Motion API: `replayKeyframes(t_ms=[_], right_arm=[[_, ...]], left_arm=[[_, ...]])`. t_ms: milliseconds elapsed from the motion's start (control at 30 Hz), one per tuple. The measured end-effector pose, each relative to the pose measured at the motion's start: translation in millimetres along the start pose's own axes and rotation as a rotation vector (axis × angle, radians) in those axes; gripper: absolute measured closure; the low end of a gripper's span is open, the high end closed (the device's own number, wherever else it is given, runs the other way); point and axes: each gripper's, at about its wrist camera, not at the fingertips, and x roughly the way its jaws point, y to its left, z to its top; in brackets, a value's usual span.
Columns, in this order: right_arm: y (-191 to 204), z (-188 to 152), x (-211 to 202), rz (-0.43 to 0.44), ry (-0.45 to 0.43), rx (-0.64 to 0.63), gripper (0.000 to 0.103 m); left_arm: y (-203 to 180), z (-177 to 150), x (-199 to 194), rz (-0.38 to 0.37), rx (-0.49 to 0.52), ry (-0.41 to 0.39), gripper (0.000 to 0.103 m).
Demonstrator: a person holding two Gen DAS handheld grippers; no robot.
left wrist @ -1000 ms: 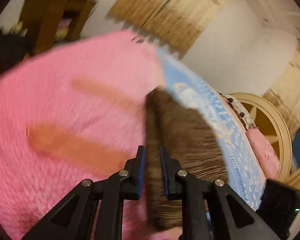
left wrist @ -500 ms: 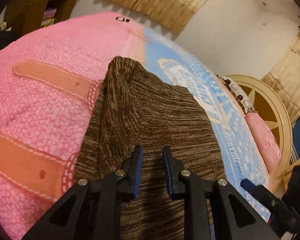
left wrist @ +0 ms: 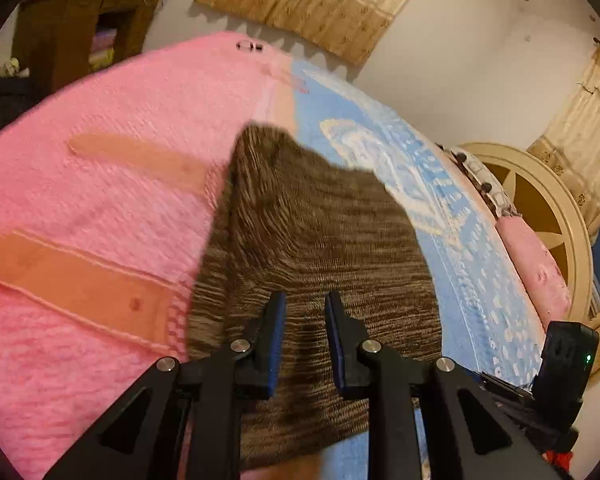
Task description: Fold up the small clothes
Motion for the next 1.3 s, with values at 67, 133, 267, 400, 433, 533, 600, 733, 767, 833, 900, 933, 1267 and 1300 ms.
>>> replayKeyframes(t_ms=[67,133,267,400,433,533,600,733,767,833,900,933,1267,1300], right_arm=[[-3,-1,-16,0.032,-0.050,0.031,0.061],[-4,4,-27,0.052,-0.121,0.041,0.038],[-5,16,-32,0.071,-0.185,0.069,0.025],[-7,16,-22,0.037,-0.167,0.083,0.025],[-9,18,-17,0.029,-0.158,0.086,0.025],[-12,27,-5,-0.028,-0.130,0.082,0.025],[-13,36,-1,-0.047,-0.142,0.076,0.025],[-15,56,25,-0.074,-0.126,0.081,0.025],[-16,59,35,-0.070,-0.105,0.092,0.025],[-15,61,47,-0.066,-0.111,0.098,0.024],[-6,61,49,-0.091,-0.116,0.057,0.024],[-2,60,49,-0.097,-0.112,0.039,0.026],[19,53,55,-0.122,-0.088,-0.074,0.051],[19,52,55,-0.118,-0.087,-0.070,0.051]], left_arm=[[1,8,-11,0.063,0.028,-0.074,0.068],[6,15,-15,0.140,0.017,-0.152,0.017],[21,31,11,0.140,-0.059,-0.124,0.012],[21,28,44,0.110,-0.093,-0.015,0.012],[19,24,50,0.088,-0.106,0.010,0.012],[6,17,53,0.069,-0.064,-0.009,0.012],[0,13,58,0.085,-0.029,0.006,0.012],[-12,10,64,0.139,0.050,0.017,0.012],[-14,10,66,0.147,0.057,0.021,0.012],[-15,11,67,0.157,0.063,0.026,0.012],[-18,12,71,0.168,0.077,0.038,0.012],[-19,12,72,0.169,0.076,0.039,0.012],[-15,11,68,0.172,0.040,0.012,0.043],[-13,11,68,0.162,0.033,0.012,0.043]])
